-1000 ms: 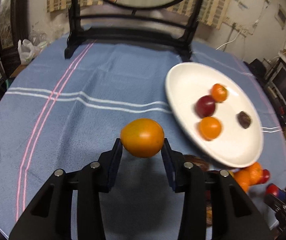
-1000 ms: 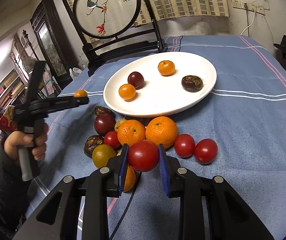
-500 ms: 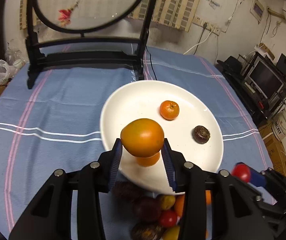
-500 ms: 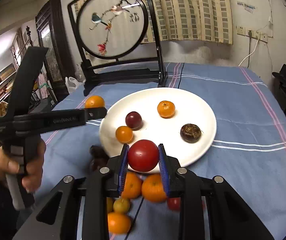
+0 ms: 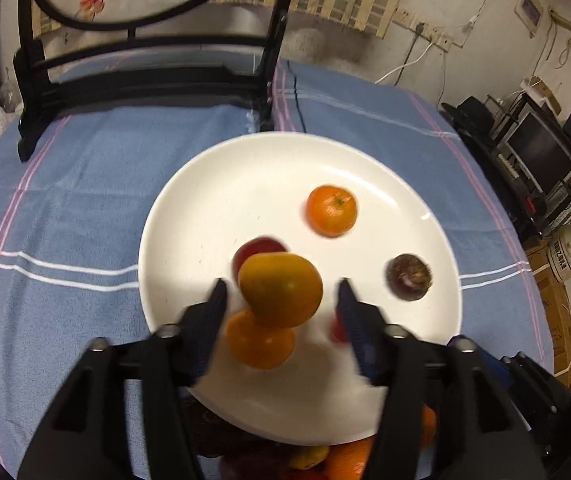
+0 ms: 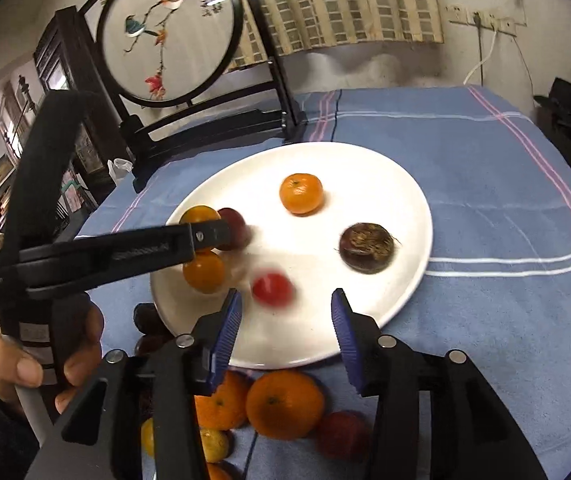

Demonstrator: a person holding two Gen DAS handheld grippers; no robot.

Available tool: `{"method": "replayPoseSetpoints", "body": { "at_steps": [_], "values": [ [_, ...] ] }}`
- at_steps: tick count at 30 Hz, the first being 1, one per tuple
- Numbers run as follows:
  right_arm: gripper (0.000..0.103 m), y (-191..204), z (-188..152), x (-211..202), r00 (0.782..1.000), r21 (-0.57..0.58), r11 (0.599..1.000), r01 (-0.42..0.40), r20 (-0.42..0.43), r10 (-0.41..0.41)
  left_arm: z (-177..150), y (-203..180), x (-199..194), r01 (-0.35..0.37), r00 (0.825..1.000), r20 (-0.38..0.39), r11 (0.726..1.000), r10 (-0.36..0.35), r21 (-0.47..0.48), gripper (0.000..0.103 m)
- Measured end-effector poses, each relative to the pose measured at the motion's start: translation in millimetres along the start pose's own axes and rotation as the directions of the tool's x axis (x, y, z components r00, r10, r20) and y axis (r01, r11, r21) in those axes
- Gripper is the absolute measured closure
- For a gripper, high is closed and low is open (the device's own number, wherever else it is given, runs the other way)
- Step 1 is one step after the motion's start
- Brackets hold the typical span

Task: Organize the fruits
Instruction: 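Withdraw both tools from the plate toward the fruit cluster, then grasp another red tomato with the right tool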

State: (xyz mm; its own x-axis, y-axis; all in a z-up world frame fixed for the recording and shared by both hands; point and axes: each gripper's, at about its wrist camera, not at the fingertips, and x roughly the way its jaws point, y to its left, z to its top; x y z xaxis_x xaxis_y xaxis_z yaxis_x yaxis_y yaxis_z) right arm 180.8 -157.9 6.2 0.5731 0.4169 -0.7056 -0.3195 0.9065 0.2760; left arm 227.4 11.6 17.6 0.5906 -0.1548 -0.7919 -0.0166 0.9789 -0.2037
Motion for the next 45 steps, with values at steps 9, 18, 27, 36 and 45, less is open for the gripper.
{"method": "replayPoseSetpoints", "body": {
  "at_steps": [9, 18, 27, 36, 45],
  "values": [
    [0.046, -12.3, -2.3, -16.3, 1.000, 0.050, 0.999, -0.016, 0.017, 0.015, -8.4, 13.5, -25.7, -0.006, 0.999, 0.033, 0.999, 0.007, -0.044, 0.030],
    [0.045, -20.1, -9.3, -31.8, 0.999, 0.057, 0.998, -0.010, 0.037, 0.008, -43.9, 28.1, -54.9, -0.006, 0.999, 0.052, 0.998, 0.009, -0.055, 0.022],
    [0.042, -24.5, -38.1, -49.1, 0.999, 0.003, 0.999, 0.039, 0.035, -0.039, -89.1, 32.9, -71.5, -0.032, 0.998, 0.062, 0.999, 0.031, 0.002, 0.015],
    [0.042, -26.4, -75.4, -55.3, 0.992, -0.069, 0.991, 0.118, -0.037, -0.120, -106.6, 55.0, -69.5, -0.011, 0.998, 0.055, 1.000, 0.013, -0.029, 0.014],
    [0.053, -23.8, -76.9, -30.6, 0.965, -0.154, 0.964, 0.216, -0.115, -0.234, -106.4, 57.8, -70.1, -0.026, 0.998, 0.063, 1.000, 0.027, -0.016, 0.013]
  ]
}}
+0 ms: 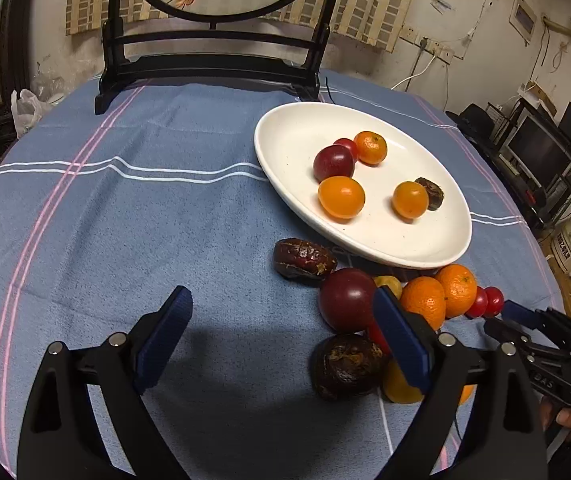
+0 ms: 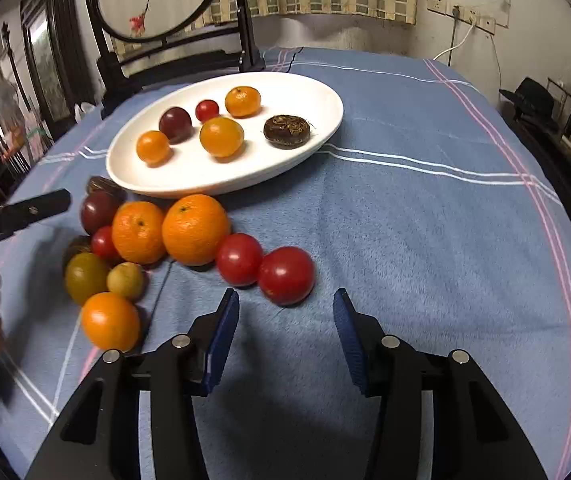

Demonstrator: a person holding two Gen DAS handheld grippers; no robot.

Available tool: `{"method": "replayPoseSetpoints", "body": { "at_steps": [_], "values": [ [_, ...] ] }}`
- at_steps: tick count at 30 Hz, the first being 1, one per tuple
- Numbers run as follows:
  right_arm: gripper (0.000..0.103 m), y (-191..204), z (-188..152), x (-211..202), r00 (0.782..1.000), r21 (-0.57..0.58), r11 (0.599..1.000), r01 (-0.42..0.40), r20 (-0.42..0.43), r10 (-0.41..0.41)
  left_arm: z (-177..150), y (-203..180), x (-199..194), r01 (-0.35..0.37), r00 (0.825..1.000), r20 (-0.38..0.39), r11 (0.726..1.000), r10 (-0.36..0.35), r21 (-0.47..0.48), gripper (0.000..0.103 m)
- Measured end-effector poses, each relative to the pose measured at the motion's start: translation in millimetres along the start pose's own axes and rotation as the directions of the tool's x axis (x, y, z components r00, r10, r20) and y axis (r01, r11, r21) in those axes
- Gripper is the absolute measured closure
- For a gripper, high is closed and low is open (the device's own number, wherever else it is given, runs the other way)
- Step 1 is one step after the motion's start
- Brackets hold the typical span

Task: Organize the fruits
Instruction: 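Grasp another red tomato with the right tool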

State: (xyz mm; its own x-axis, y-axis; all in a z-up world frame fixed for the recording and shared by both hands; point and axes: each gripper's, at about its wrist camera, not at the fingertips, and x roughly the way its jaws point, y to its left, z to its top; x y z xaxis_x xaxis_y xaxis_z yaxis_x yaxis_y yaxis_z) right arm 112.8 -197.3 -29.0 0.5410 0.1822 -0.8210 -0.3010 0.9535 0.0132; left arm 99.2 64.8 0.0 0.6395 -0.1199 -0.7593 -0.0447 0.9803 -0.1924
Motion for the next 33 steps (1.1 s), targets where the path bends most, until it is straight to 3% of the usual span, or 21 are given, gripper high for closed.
{"method": "replayPoseSetpoints", "body": {
  "at_steps": [7, 9, 10, 17, 26, 33],
  "values": [
    [0.055, -4.0, 11.9, 10.0, 1.000, -0.031, 0.999, 0.013, -0.008, -0.013, 0.8, 3.6, 2.1, -0.001, 1.000, -0.008, 1.000, 0.001, -0.008, 0.013],
    [0.071, -4.4, 13.1, 11.0, 0.999, -0.039, 0.999, -0.034, -0.005, 0.034, 0.8, 3.8, 4.0, 0.000, 1.000, -0.016, 1.000, 0.000, -0.007, 0.013],
    [0.072, -4.3, 13.0, 10.3, 0.999, -0.038, 0.998, -0.049, -0.006, 0.049, 0.8, 4.0, 4.8, -0.001, 1.000, -0.019, 1.000, 0.001, -0.006, 0.013],
    [0.072, -9.6, 6.7, 0.0, 0.997, 0.000, 0.997, -0.079, 0.027, 0.079, 0.0, 6.9, 6.3, 0.000, 0.999, -0.037, 1.000, 0.000, -0.003, 0.012],
    [0.072, -13.7, -1.9, -10.2, 0.986, 0.045, 0.986, -0.158, 0.065, 0.155, -21.9, 1.9, 2.3, 0.018, 0.995, -0.099, 0.997, -0.011, 0.073, 0.012],
    [0.072, -8.4, -3.8, -16.3, 0.978, 0.023, 0.981, -0.193, 0.080, 0.191, -41.7, -30.7, -12.2, 0.046, 0.995, -0.094, 0.984, -0.030, 0.173, 0.012]
  ]
}}
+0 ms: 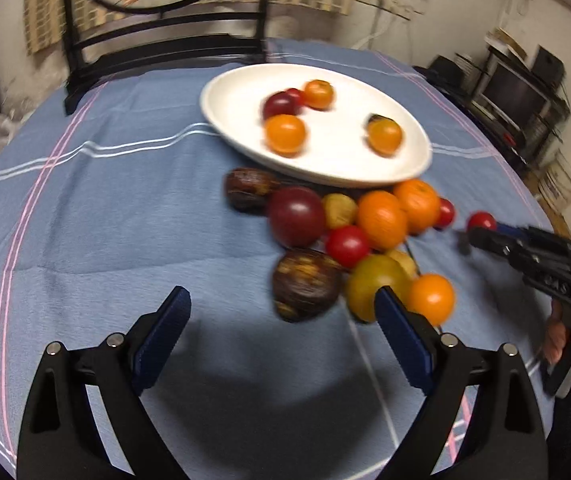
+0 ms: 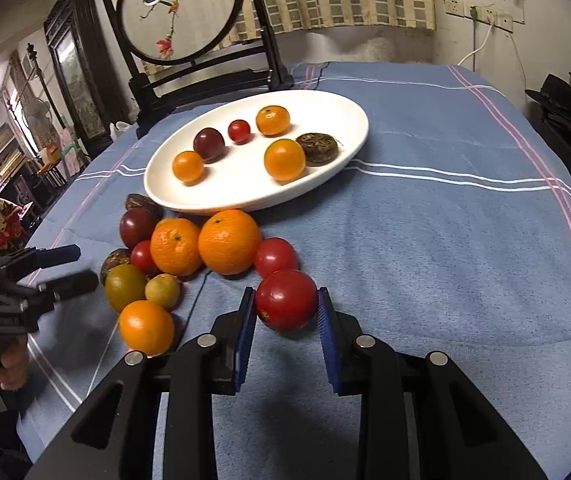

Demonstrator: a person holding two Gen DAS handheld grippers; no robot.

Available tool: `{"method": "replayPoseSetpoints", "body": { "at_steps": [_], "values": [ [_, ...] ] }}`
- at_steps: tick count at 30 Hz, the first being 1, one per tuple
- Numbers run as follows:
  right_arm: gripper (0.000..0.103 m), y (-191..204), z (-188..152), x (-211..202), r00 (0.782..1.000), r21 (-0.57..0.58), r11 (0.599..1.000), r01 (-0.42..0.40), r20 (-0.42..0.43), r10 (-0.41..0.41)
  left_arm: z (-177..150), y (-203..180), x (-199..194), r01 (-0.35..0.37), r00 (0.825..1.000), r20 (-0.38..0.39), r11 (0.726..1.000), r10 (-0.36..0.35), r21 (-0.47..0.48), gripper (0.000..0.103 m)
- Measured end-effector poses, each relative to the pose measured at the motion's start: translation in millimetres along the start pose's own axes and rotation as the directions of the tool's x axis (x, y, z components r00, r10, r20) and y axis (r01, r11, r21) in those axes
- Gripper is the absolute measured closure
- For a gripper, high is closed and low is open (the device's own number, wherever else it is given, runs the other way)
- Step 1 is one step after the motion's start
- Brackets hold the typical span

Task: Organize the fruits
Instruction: 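Grasp another red tomato with the right tool, then grasp a dark brown round fruit with the left tool while the right tool holds the tomato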

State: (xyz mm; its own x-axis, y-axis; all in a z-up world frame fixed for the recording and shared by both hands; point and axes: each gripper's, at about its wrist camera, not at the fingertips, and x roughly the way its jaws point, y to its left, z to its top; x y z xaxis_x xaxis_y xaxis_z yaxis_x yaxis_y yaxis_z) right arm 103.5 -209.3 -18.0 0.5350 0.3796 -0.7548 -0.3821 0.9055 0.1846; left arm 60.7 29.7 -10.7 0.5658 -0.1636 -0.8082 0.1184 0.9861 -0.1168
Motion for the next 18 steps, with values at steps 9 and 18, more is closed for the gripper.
{"method": "replayPoseSetpoints", "body": {
  "at_steps": [9, 18],
  "values": [
    [0.072, 3.5, -2.8, -10.0, 0.999, -0.010, 0.999, -0.032, 0.024, 0.032, -12.4, -1.6, 15.4, -0.039, 0.996, -0.074, 0.999, 0.041, 0.034, 0.030],
    [0.072, 5.9, -3.4, -13.2, 0.999, -0.013, 0.999, -0.042, 0.031, 0.043, 2.9, -7.0, 32.0, -0.074, 0.996, -0.050, 0.991, 0.080, 0.108, 0.029]
  ]
}}
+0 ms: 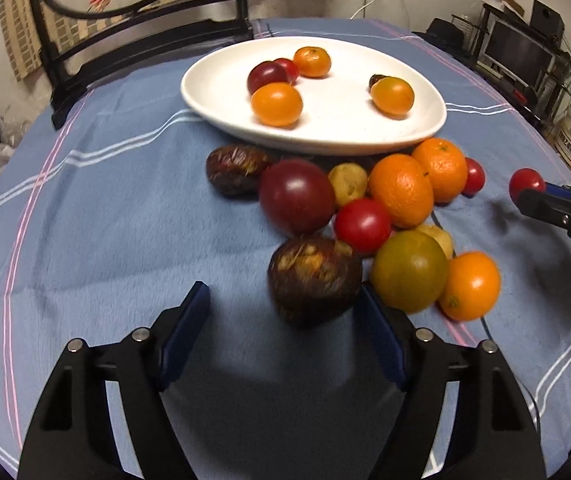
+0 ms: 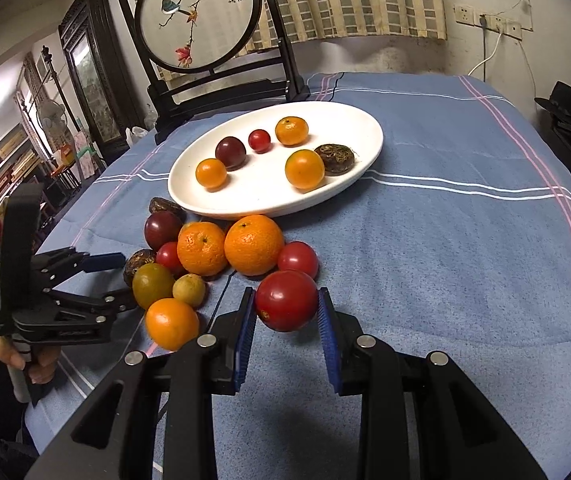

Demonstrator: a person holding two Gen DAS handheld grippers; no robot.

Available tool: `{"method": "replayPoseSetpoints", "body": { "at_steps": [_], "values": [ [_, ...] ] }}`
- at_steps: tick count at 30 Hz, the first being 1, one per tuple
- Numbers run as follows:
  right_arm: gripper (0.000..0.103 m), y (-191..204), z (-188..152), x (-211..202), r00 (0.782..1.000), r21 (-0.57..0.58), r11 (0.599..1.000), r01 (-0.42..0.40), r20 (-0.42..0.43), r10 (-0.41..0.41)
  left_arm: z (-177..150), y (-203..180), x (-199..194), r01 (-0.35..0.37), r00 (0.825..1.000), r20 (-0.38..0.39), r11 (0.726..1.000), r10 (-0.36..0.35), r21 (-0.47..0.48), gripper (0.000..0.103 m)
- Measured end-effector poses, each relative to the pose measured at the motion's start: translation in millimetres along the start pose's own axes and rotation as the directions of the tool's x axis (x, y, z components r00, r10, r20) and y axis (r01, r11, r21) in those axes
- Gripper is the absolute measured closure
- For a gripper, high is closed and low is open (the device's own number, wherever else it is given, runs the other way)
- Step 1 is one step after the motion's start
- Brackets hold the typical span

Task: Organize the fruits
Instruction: 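Grasp a dark brown round fruit with the left tool while the right tool holds the tomato, then lower both fruits onto the plate and open both tools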

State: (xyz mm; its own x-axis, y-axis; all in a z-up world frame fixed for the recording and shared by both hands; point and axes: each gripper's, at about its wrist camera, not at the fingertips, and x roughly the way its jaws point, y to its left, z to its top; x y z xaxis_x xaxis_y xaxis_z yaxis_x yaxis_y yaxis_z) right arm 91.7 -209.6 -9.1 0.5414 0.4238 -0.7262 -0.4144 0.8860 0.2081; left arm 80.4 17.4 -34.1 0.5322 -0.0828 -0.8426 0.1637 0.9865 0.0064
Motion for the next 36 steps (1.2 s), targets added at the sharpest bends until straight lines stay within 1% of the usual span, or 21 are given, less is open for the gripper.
{"method": "replayPoseSetpoints", "body": {
  "at_steps": [3, 4, 5, 6, 8, 11, 15, 17, 20, 23, 27, 29, 32, 34, 36],
  "values": [
    [0.072, 0.8, -0.8, 1.2, 1.000, -0.003, 1.000, -0.003, -0.004, 0.003, 5.7, 3.7, 3.9, 0.031, 0.999, 0.017, 1.000, -0.031, 0.002, 0.031],
    [0.072, 1.0, -0.8, 2.3, 1.000, -0.004, 1.000, -0.002, -0.007, 0.002, 6.1, 3.5, 3.6, 0.029, 0.999, 0.026, 1.000, -0.029, 0.004, 0.040],
    [0.072, 1.1, -0.9, 3.0, 1.000, -0.005, 1.000, -0.002, -0.010, 0.002, 6.0, 1.4, 2.0, 0.035, 0.999, 0.036, 0.999, -0.036, 0.012, 0.059],
    [0.072, 0.8, -1.2, 3.6, 1.000, -0.003, 1.000, -0.003, -0.013, 0.003, 5.9, -2.2, -0.4, 0.044, 0.998, 0.039, 0.999, -0.045, 0.028, 0.060],
    [0.072, -0.2, -1.2, 4.3, 1.000, 0.002, 1.000, -0.002, -0.015, 0.002, 5.8, -4.4, -1.3, 0.036, 0.999, 0.032, 0.999, -0.037, 0.034, 0.060],
    [0.072, -3.5, -1.1, 4.3, 1.000, 0.019, 1.000, -0.003, -0.012, 0.003, 5.3, 0.9, -4.9, 0.041, 0.999, 0.024, 0.999, -0.041, 0.001, 0.060],
    [0.072, -3.7, 0.7, 3.5, 1.000, 0.028, 0.999, 0.020, -0.008, -0.020, 8.3, 8.2, -26.5, 0.046, 0.997, 0.070, 0.999, -0.044, -0.026, 0.060],
    [0.072, 1.4, 5.0, -1.5, 0.999, 0.018, 0.999, 0.034, 0.010, -0.034, 13.4, 9.9, -39.0, 0.048, 0.994, 0.097, 0.998, -0.045, -0.029, 0.060],
    [0.072, 10.9, 14.9, -8.3, 0.998, -0.006, 0.999, 0.046, 0.034, -0.045, 28.5, 13.6, -55.4, 0.048, 0.989, 0.139, 0.998, -0.043, -0.037, 0.060],
    [0.072, 24.7, 31.7, -15.4, 0.997, -0.042, 0.998, 0.049, 0.061, -0.046, 52.8, 15.7, -62.9, 0.050, 0.986, 0.165, 0.997, -0.041, -0.055, 0.060],
    [0.072, 45.9, 57.8, -11.7, 0.996, -0.097, 0.994, 0.049, 0.083, -0.041, 82.3, 13.2, -57.5, 0.034, 0.983, 0.180, 0.996, -0.020, -0.079, 0.060],
    [0.072, 53.1, 67.2, -4.8, 0.996, -0.099, 0.994, 0.048, 0.083, -0.040, 94.9, 13.1, -49.3, 0.031, 0.984, 0.175, 0.995, -0.015, -0.093, 0.060],
    [0.072, 57.7, 77.1, 10.6, 0.997, -0.073, 0.997, 0.028, 0.075, -0.022, 111.6, 17.9, -32.3, 0.021, 0.988, 0.157, 0.991, 0.001, -0.135, 0.060],
    [0.072, 56.4, 81.1, 24.1, 0.997, -0.050, 0.998, 0.037, 0.065, -0.034, 121.0, 25.8, -18.6, 0.011, 0.990, 0.141, 0.984, 0.015, -0.179, 0.060],
    [0.072, 52.2, 82.7, 35.9, 0.997, -0.026, 0.999, 0.044, 0.056, -0.043, 127.0, 31.2, -5.8, -0.003, 0.992, 0.124, 0.980, 0.028, -0.201, 0.060]
  ]
}}
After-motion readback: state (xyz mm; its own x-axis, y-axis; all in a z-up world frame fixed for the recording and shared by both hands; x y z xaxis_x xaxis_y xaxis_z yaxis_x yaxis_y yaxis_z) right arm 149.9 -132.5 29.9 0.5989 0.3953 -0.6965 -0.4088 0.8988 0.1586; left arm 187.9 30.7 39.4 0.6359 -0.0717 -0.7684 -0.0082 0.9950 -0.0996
